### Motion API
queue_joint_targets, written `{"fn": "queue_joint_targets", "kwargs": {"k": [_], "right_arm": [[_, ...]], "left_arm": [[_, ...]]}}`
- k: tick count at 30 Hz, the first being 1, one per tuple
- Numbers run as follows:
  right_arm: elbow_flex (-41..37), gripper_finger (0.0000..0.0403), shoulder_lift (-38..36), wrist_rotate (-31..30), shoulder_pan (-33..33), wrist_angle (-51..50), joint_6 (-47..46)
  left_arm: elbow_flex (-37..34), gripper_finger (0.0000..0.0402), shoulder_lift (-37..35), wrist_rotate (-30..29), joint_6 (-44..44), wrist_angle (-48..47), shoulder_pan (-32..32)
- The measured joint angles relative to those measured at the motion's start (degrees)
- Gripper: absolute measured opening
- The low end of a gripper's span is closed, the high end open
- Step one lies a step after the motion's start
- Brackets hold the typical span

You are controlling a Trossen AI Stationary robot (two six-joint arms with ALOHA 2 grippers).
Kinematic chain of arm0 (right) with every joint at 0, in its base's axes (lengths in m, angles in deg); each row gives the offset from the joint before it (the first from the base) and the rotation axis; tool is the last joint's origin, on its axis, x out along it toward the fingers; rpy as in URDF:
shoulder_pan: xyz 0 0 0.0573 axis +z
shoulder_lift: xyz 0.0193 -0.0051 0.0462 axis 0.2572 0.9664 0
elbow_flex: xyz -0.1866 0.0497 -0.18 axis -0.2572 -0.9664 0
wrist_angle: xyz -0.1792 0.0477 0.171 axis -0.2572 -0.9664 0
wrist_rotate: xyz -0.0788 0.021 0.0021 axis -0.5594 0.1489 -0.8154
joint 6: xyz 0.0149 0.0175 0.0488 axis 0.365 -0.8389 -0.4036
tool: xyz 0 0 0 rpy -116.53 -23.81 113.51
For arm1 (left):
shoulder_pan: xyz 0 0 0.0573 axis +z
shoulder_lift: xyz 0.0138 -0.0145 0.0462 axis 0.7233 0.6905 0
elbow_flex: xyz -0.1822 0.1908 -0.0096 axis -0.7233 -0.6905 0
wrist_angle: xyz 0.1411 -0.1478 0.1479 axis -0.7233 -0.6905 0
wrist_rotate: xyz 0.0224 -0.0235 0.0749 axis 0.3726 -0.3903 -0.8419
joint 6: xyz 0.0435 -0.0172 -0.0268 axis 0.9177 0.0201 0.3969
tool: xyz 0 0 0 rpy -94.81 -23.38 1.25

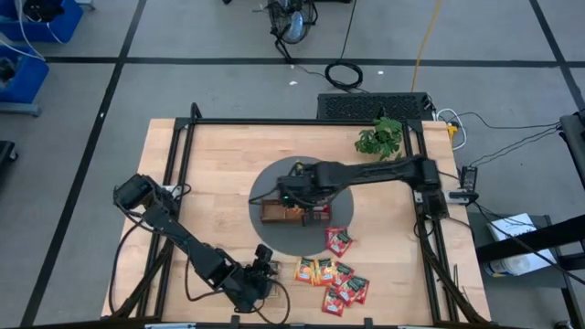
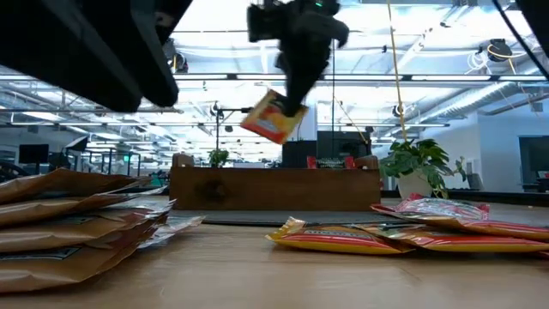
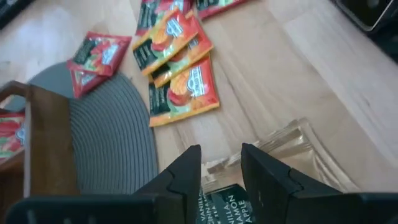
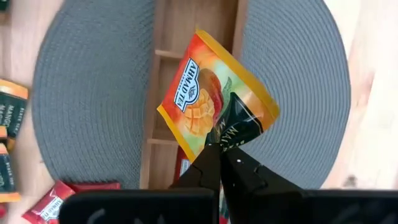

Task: Pick & Place Tea
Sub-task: Put the yellow tea bag into the middle section of the wooden organizer

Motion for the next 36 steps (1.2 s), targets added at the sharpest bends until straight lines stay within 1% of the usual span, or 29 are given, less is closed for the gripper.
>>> {"fn": "queue_joint_targets", "kwargs": {"k": [3,5,6,10,13,18,20,28,32,36], "right_arm": [[6.35,0.0000,4.26,-0.10,0.12,-4.20,3.28],[8.18,0.0000,6.21,-0.26,0.40,-5.50,5.19],[8.30,0.0000,7.01,-1.15,0.67,-5.76,6.31],[7.93,0.0000,9.75,-8.23,2.13,-7.71,9.99],[7.12,0.0000,11.08,-11.86,2.89,-8.10,12.54],[5.77,0.0000,11.25,-17.79,3.94,-6.13,15.90],[5.08,0.0000,11.25,-19.23,4.28,-4.76,17.20],[1.35,0.0000,11.30,-19.49,3.82,-2.90,18.45],[-0.19,0.0000,11.17,-19.54,3.15,-0.76,17.41],[-0.47,0.0011,11.23,-19.43,3.10,1.71,17.46]], "left_arm": [[0.00,0.0120,0.11,-0.32,0.19,-0.76,-0.58],[0.00,0.0120,0.11,-0.38,0.21,-1.02,-1.04],[0.00,0.0120,0.11,-0.37,0.07,-1.23,-1.24],[0.00,0.0120,0.11,-0.38,-0.31,-2.02,-2.06],[0.00,0.0120,0.11,-1.71,-0.31,-1.98,-2.56],[0.00,0.0120,0.11,-2.91,-0.27,-1.77,-2.72],[0.00,0.0120,0.11,-2.95,-0.33,-1.63,-2.49],[0.00,0.0120,0.11,-2.95,-1.10,-1.24,-2.18],[0.00,0.0120,0.11,-2.95,-1.18,-1.26,-2.18],[0.00,0.0120,0.11,-2.95,-0.56,-1.24,-2.18]]}}
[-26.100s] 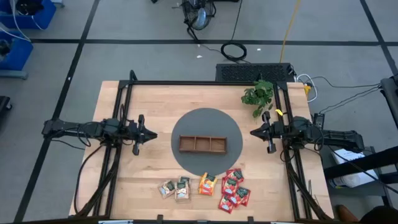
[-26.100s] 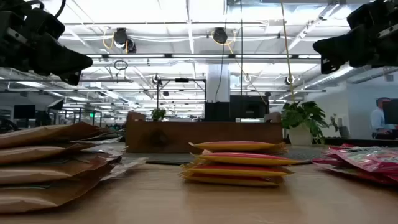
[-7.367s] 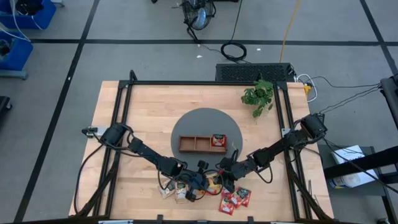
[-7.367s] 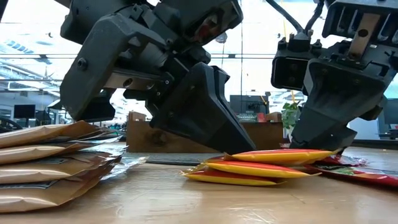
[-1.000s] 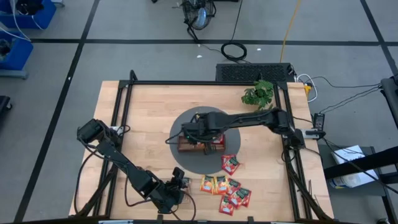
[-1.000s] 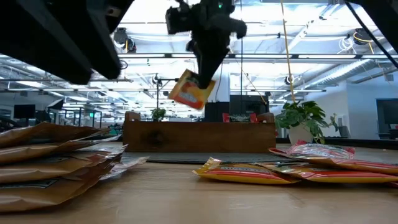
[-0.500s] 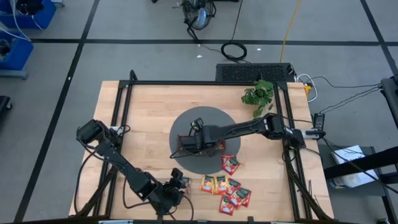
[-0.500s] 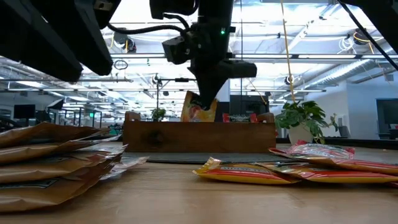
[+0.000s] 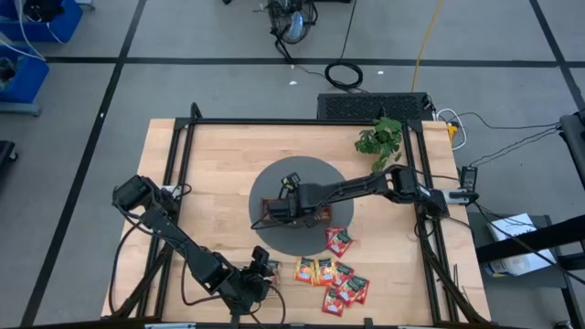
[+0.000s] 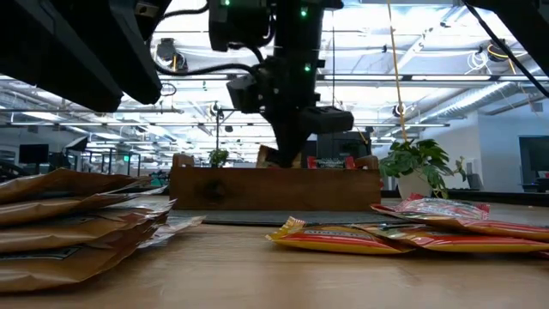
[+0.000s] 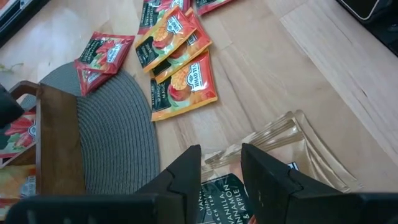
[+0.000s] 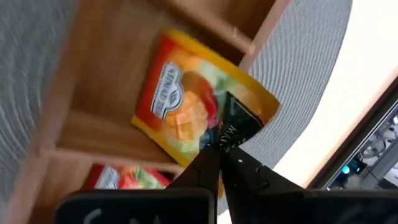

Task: Pick & Place Tea
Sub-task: Put the yellow tea bag into the middle section of the wooden organizer, then put the brown tea bag into the left section of the wooden organizer

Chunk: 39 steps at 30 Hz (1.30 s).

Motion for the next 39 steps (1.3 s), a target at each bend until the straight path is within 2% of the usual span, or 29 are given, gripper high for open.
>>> {"fn": "queue_joint_targets", "kwargs": {"k": [10,15,21,24,27,32,35,39], "right_arm": [[0.00,0.0092,-0.16,0.00,0.02,3.84,0.02],[-0.04,0.0128,-3.03,0.03,0.07,3.41,-3.43],[-0.04,0.0143,-10.15,0.25,0.91,2.51,-10.11],[-1.85,0.0137,-15.15,3.69,2.53,3.97,-17.05],[-9.75,0.0124,-20.77,7.79,5.78,14.22,-22.10],[-30.04,0.0093,-29.01,11.39,13.92,36.24,-21.07],[-42.23,0.0064,-32.59,15.87,17.94,56.08,-21.08],[-55.75,0.0016,-32.90,19.78,21.12,82.75,-18.00]], "left_arm": [[0.00,0.0120,0.00,0.00,0.53,-0.02,0.00],[0.00,0.0120,0.00,0.00,1.42,-0.02,0.00],[0.00,0.0120,0.02,-0.01,1.49,-0.05,0.04],[0.00,0.0120,0.02,-0.02,0.14,-0.09,0.37],[0.00,0.0120,0.02,-0.61,-1.86,-0.26,1.03],[0.00,0.0120,0.02,-0.82,-5.77,-0.26,2.49],[0.00,0.0120,0.02,-1.27,-7.99,0.04,3.53],[0.00,0.0120,0.07,-1.74,-9.97,0.13,4.86]]}}
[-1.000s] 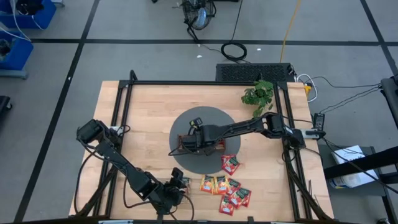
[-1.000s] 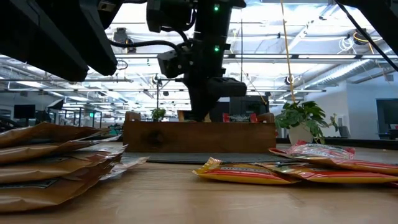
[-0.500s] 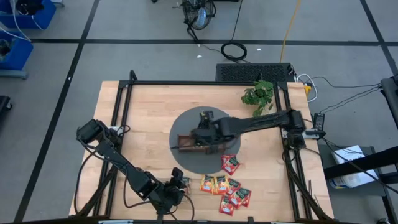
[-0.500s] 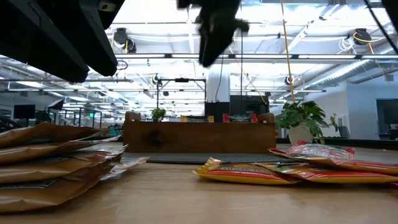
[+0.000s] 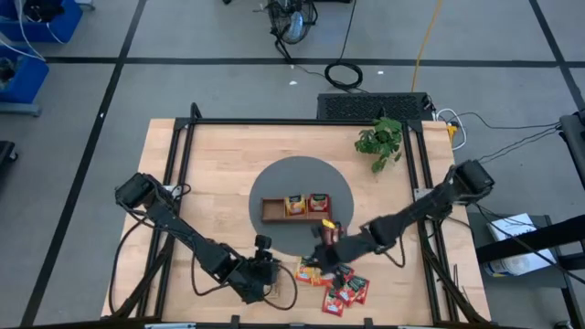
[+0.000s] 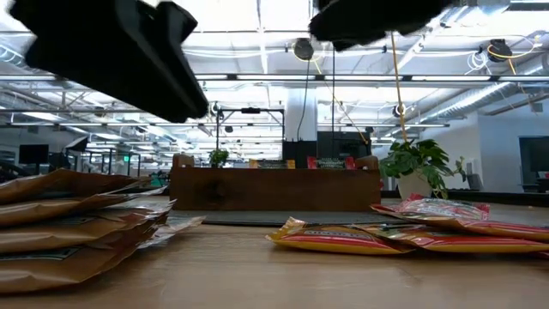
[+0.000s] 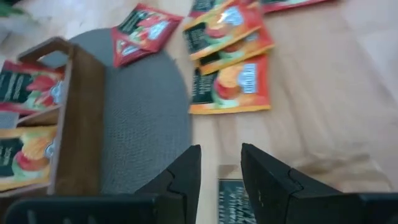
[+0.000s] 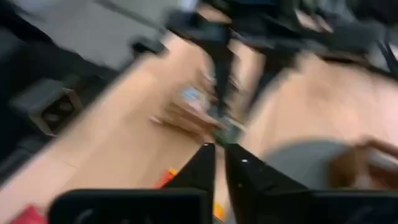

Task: Pick & Place Tea
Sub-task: Put the brown tea bag into the left section of the wooden organizer

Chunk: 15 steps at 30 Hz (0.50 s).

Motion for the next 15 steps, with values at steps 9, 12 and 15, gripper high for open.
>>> {"fn": "queue_joint_targets", "kwargs": {"k": [9,12,15], "right_arm": [[-11.66,0.0003,0.82,1.46,-2.52,19.40,-5.21],[-11.61,0.0002,3.17,4.37,-3.72,22.01,-6.52],[-9.47,0.0001,8.51,7.92,-4.76,27.16,-7.89]], "left_arm": [[0.00,0.0120,-4.87,-3.48,-26.34,-23.05,-7.85],[0.00,0.0120,-5.12,-3.95,-37.91,-27.31,-13.15],[-0.02,0.0120,-4.68,-5.23,-43.95,-27.30,-17.50]]}}
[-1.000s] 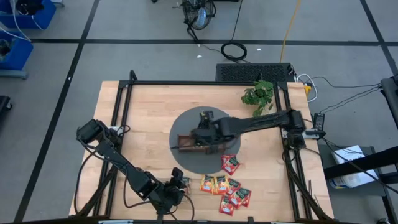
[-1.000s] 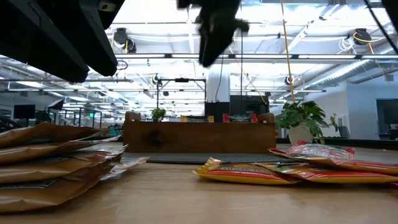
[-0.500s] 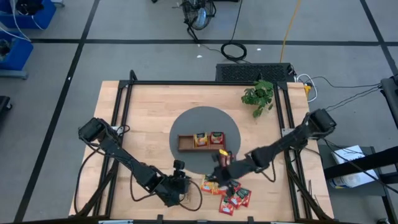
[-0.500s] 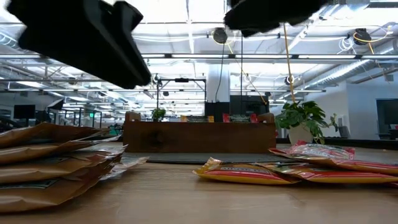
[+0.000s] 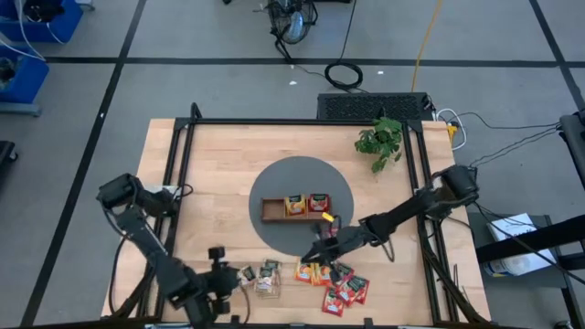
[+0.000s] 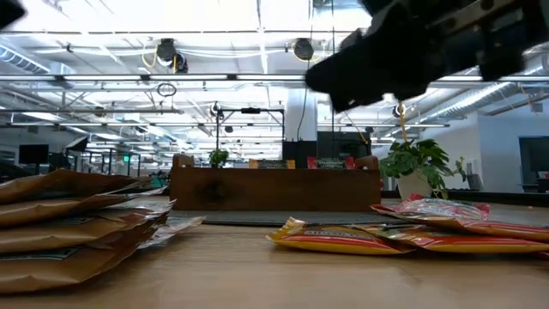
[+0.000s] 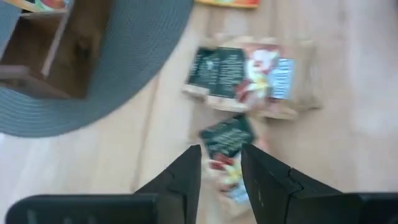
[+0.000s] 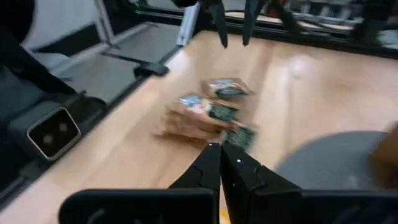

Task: Pick & Place Tea
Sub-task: Put the brown tea bag into the left section of the wooden organizer

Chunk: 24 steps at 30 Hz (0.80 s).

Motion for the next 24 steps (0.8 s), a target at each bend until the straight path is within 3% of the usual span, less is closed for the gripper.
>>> {"fn": "queue_joint_targets", "kwargs": {"k": [3,7,13,16,18,24], "right_arm": [[6.42,0.0001,5.21,5.74,-1.67,-1.70,-2.75],[18.10,0.0001,10.03,12.66,-3.68,-13.44,-5.09],[31.19,0.0006,14.89,13.04,-5.50,-24.12,-0.33],[36.07,0.0031,15.54,13.41,-7.31,-29.72,-1.41],[37.85,0.0058,15.50,16.71,-8.58,-31.81,-1.73],[38.72,0.0127,19.26,26.73,-10.83,-25.34,-10.16]], "left_arm": [[0.00,0.0120,1.08,-1.11,-2.90,2.16,-2.88],[0.02,0.0120,2.97,-2.01,-5.68,5.18,-4.86],[-0.02,0.0120,7.67,1.20,-7.54,5.42,-6.16],[-0.02,0.0120,8.78,0.10,-7.60,5.67,-7.24],[-0.02,0.0120,9.08,-1.02,-7.70,5.82,-7.78],[-0.02,0.0120,9.11,-2.08,-7.56,6.01,-7.59]]}}
